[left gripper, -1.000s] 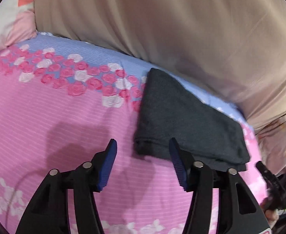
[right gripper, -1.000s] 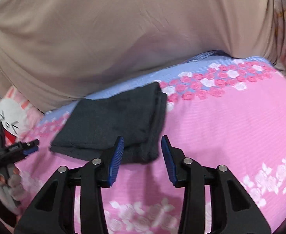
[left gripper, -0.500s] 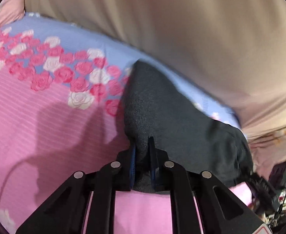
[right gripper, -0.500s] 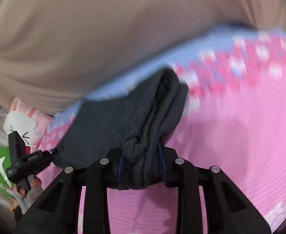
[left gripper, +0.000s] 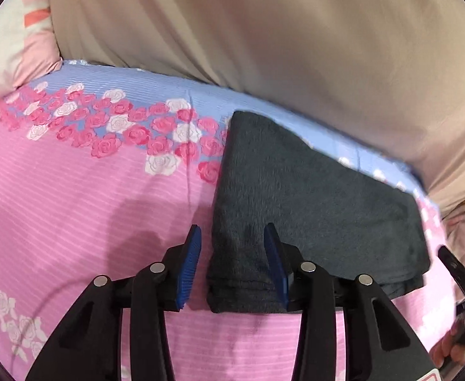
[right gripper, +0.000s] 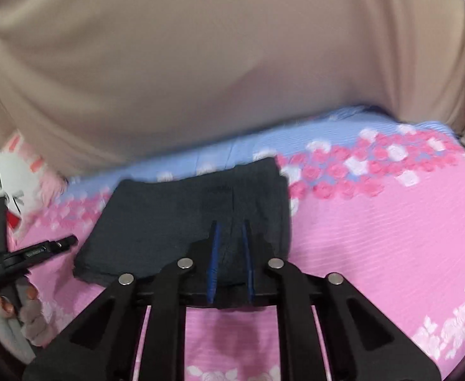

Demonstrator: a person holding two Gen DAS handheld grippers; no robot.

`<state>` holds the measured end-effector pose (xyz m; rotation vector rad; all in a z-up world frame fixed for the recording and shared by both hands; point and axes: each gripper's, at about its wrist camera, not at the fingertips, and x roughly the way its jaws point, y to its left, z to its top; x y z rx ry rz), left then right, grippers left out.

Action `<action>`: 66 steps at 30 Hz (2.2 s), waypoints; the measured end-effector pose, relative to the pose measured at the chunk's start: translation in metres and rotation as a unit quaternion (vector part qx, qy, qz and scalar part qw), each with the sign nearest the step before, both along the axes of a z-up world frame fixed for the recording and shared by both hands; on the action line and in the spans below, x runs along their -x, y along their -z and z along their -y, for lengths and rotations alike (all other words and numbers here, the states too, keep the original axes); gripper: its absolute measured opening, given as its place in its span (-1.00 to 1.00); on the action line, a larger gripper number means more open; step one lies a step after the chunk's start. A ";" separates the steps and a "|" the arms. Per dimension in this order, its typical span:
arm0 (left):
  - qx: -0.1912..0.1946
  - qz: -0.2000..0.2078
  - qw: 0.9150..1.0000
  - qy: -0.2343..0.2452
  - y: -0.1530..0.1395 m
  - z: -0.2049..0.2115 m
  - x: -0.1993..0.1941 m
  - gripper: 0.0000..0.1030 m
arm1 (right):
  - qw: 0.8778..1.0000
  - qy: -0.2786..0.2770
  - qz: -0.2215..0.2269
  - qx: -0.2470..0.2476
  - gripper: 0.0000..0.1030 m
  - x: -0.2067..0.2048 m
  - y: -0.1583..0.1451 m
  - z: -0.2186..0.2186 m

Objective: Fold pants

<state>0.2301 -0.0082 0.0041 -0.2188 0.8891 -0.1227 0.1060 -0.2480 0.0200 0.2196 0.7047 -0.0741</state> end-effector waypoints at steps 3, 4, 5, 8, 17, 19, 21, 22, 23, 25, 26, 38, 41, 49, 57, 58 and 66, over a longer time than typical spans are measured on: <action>-0.027 0.010 1.000 0.003 0.000 0.011 0.015 -0.24 | 0.999 0.027 0.013 -0.025 -1.00 0.012 0.004 0.010; -0.041 0.024 0.999 0.010 -0.003 0.015 0.025 -0.24 | 0.999 0.024 0.025 -0.032 -0.93 0.021 -0.005 0.010; -0.057 0.034 0.998 0.012 -0.005 0.019 0.031 -0.23 | 0.999 0.018 0.041 -0.030 -0.94 0.031 -0.013 0.005; -0.095 0.066 0.993 0.017 -0.006 0.033 0.049 -0.05 | 0.999 0.018 0.014 0.044 -0.94 0.025 -0.004 -0.014; -0.119 0.096 0.988 0.016 0.000 0.048 0.091 0.42 | 0.996 0.023 0.056 0.065 -0.81 0.117 -0.007 -0.059; -0.118 0.112 0.987 0.010 -0.001 0.046 0.103 0.53 | 0.997 0.019 0.039 0.059 -0.64 0.129 0.005 -0.065; -0.120 0.122 0.985 0.005 -0.003 0.047 0.115 0.59 | 0.998 0.019 0.025 0.049 -0.42 0.144 0.014 -0.068; -0.119 0.126 0.985 0.004 -0.003 0.047 0.122 0.63 | 0.998 0.021 0.034 0.043 -0.35 0.144 0.014 -0.064; -0.119 0.128 0.985 0.003 -0.003 0.047 0.127 0.66 | 0.998 0.026 0.047 0.041 -0.18 0.149 0.012 -0.062; -0.117 0.134 0.984 -0.001 -0.004 0.047 0.139 0.68 | 0.997 0.036 0.058 0.044 0.24 0.158 0.011 -0.065; -0.115 0.139 0.984 -0.003 -0.005 0.047 0.145 0.68 | 0.997 0.036 0.058 0.045 0.45 0.158 0.012 -0.067; -0.106 0.120 0.987 -0.023 -0.001 0.043 0.144 0.68 | 0.992 0.055 0.062 0.092 0.81 0.163 0.011 -0.077; -0.111 0.131 0.985 -0.023 -0.003 0.045 0.148 0.68 | 0.991 0.061 0.058 0.100 0.84 0.162 0.012 -0.078; -0.117 0.137 0.984 -0.011 -0.006 0.050 0.150 0.68 | 0.990 0.069 0.057 0.105 0.86 0.162 0.011 -0.080; -0.138 0.133 0.981 -0.025 -0.005 0.054 0.151 0.69 | 0.991 0.066 0.062 0.097 0.87 0.163 0.010 -0.078; -0.139 0.134 0.981 -0.024 -0.005 0.055 0.152 0.69 | 0.991 0.065 0.062 0.098 0.87 0.163 0.010 -0.079; -0.118 0.126 0.985 -0.014 -0.006 0.050 0.151 0.69 | 0.991 0.064 0.062 0.097 0.88 0.163 0.010 -0.081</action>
